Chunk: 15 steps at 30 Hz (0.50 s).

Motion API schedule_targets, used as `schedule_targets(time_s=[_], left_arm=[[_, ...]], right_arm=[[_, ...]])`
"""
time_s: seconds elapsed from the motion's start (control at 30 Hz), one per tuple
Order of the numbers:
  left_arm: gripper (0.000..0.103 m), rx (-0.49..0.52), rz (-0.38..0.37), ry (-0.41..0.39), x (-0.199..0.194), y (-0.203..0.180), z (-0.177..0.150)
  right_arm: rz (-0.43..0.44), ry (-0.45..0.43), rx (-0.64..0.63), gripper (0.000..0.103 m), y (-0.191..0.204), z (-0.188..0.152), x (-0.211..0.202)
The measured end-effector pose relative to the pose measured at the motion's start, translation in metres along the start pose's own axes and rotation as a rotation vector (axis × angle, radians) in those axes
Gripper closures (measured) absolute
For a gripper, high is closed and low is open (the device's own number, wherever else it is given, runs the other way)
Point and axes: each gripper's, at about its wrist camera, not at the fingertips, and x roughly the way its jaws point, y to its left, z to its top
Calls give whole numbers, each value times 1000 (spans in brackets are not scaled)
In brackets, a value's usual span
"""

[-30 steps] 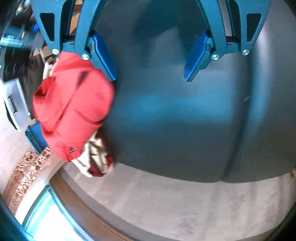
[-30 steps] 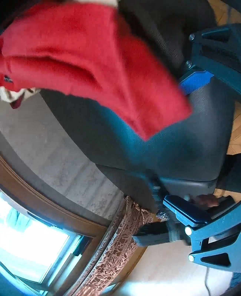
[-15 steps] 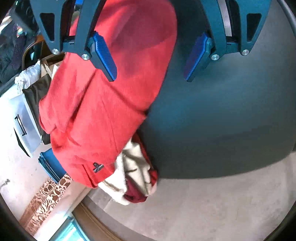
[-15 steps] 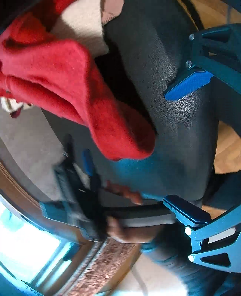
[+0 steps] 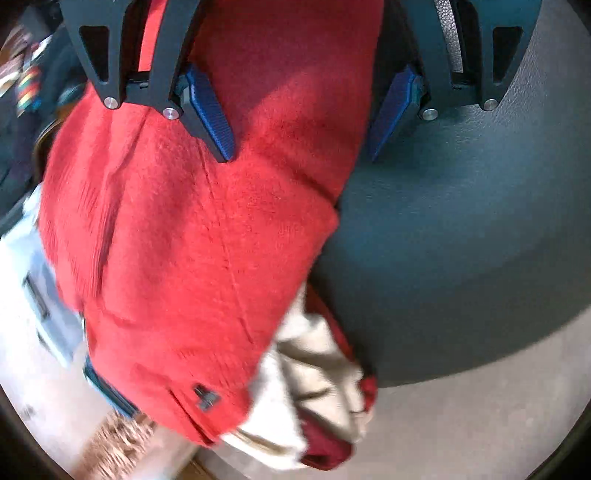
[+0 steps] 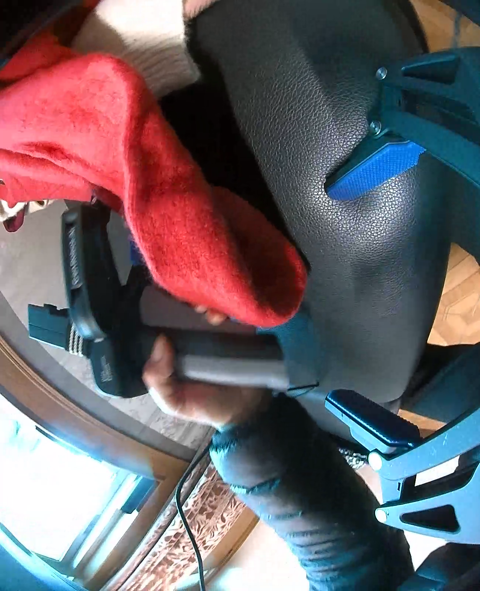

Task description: Fold clothes

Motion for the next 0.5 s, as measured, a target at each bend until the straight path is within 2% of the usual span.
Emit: schedule_targets(time_s=[0.03, 0.07, 0.1, 0.13, 0.17, 0.2, 0.37, 0.5], left_arm=[[28, 22, 25, 2, 2, -4, -1], [36, 45, 50, 4, 4, -8, -1], [62, 36, 64, 8, 4, -8, 0], [84, 25, 78, 12, 4, -7, 1], [95, 15, 92, 16, 5, -6, 2], [96, 5, 105, 20, 5, -6, 3], [97, -74, 82, -22, -6, 1, -8], [97, -139, 60, -111, -42, 8, -25]], right_arm=[[7, -3, -2, 0, -1, 0, 0], [14, -6, -5, 0, -3, 0, -1], [21, -9, -7, 0, -4, 0, -1], [28, -11, -9, 0, -5, 0, -1], [22, -12, -28, 0, -4, -1, -1], [15, -13, -47, 0, -4, -3, -1], [-17, -17, -96, 0, 7, -3, 7], [-11, -37, -100, 0, 11, -2, 13]])
